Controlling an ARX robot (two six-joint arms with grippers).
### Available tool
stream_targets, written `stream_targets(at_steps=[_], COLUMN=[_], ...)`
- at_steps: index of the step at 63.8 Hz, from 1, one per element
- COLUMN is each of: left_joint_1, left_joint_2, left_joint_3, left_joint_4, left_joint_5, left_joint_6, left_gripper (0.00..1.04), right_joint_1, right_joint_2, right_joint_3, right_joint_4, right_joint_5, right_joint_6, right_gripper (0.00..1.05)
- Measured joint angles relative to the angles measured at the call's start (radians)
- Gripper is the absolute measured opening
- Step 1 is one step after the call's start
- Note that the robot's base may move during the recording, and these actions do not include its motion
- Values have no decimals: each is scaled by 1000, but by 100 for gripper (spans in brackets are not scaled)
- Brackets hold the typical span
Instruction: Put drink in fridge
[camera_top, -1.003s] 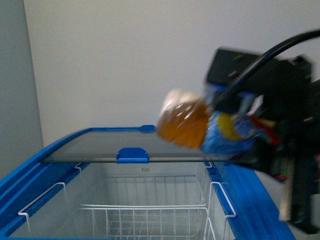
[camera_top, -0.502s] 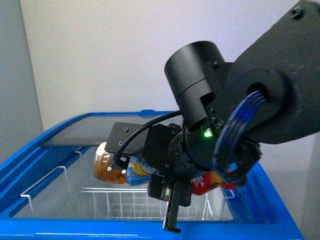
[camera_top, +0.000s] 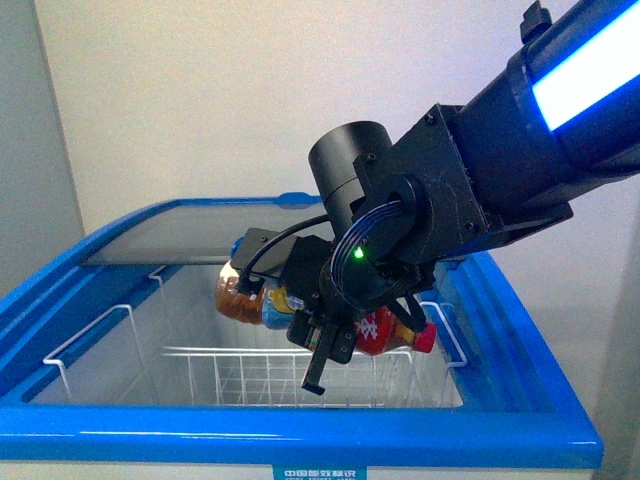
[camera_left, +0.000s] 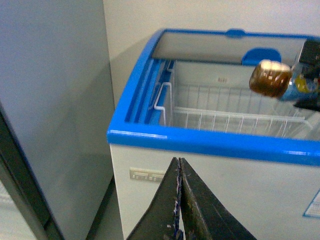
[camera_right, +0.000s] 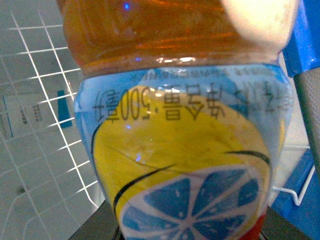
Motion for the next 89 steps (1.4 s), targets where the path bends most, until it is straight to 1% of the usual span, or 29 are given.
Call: stream_targets(at_steps=[1, 6, 14, 21, 28, 47, 58, 70, 72, 73, 79, 80, 82, 89], left_joint_1=[0, 0, 0, 0, 0, 0, 0, 0, 0, 0, 0, 0, 0, 0], left_joint_2=[-31, -109, -127, -130, -130, -130, -130, -130, -130, -130, -130, -130, -130, -130], left_joint_3=[0, 0, 0, 0, 0, 0, 0, 0, 0, 0, 0, 0, 0, 0], left_joint_4=[-45, -113, -120, -121, -122, -122, -122, -122, -122, -122, -122, -122, -122, -122], left_joint_5=[2, 0, 0, 0, 0, 0, 0, 0, 0, 0, 0, 0, 0, 0], left_joint_6=[1, 1, 2, 2, 2, 2, 2, 2, 2, 2, 2, 2, 2, 2], left_gripper=[3, 3, 3, 3, 3, 3, 3, 3, 3, 3, 3, 3, 3, 3], right_joint_1=[-1, -10, -15, -16, -16, 4, 16, 21, 21, 21, 21, 21, 21, 21], right_joint_2=[4, 31, 60, 113, 145, 214, 239, 240, 240, 240, 239, 237, 235, 204], right_joint_3=[4, 29, 40, 45, 45, 11, -8, -15, -18, -19, -25, -27, -30, -68], right_joint_4=[0, -2, 17, 108, 154, 276, 299, 325, 327, 329, 333, 333, 334, 348], right_joint_5=[1, 9, 32, 79, 97, 108, 86, 84, 77, 74, 65, 60, 55, 40], right_joint_6=[1, 5, 4, 0, -4, -16, -32, -57, -66, -68, -78, -81, -86, -93], right_gripper=[37, 37, 37, 37, 37, 37, 37, 37, 40, 45, 57, 61, 64, 85])
